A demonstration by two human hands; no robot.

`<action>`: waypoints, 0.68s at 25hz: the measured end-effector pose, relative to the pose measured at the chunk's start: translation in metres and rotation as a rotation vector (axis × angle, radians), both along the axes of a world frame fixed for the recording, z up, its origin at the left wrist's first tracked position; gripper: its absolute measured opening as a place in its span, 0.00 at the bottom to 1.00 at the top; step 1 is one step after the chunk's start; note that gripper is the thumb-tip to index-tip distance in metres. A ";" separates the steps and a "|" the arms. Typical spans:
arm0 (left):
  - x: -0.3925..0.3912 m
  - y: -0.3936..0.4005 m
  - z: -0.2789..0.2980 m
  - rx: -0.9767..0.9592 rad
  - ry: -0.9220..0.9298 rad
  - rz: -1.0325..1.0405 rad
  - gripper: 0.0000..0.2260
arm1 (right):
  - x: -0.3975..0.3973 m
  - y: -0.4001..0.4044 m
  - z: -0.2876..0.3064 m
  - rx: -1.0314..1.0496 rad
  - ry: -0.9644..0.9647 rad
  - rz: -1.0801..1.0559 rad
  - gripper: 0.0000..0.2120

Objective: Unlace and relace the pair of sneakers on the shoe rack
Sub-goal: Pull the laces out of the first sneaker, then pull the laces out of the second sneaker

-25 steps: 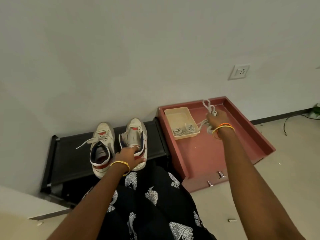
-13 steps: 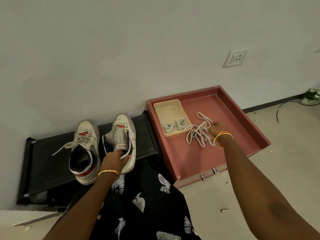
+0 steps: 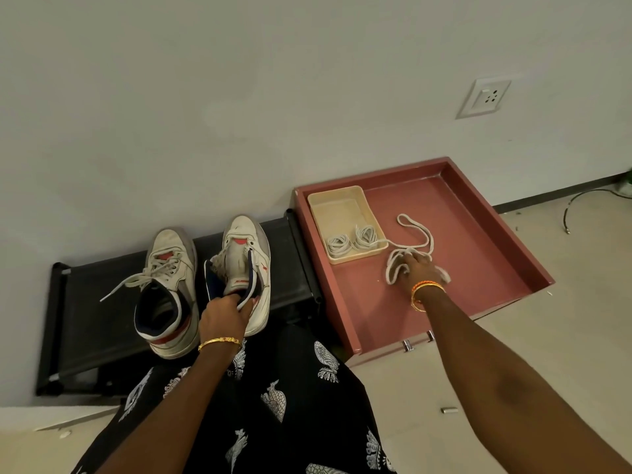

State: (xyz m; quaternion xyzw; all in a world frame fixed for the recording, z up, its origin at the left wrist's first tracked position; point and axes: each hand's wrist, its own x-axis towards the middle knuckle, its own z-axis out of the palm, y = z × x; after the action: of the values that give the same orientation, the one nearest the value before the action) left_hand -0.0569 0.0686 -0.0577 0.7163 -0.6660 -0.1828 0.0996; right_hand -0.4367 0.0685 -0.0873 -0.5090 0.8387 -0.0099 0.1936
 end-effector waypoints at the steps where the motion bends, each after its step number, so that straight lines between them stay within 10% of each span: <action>1: -0.001 0.000 0.000 -0.005 -0.001 0.009 0.17 | -0.007 0.003 -0.003 -0.022 -0.003 -0.007 0.23; 8: -0.011 -0.005 0.003 0.002 0.021 0.041 0.16 | 0.004 -0.007 0.016 -0.346 -0.021 -0.128 0.20; 17: -0.003 -0.023 0.001 0.170 0.000 0.011 0.19 | 0.037 -0.048 0.012 -0.222 -0.056 -0.053 0.21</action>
State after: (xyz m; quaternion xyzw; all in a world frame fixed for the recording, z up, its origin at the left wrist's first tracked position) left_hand -0.0599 0.0460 -0.0571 0.7257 -0.6442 -0.2383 0.0394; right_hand -0.3993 0.0207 -0.0749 -0.5044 0.8398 -0.1221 0.1593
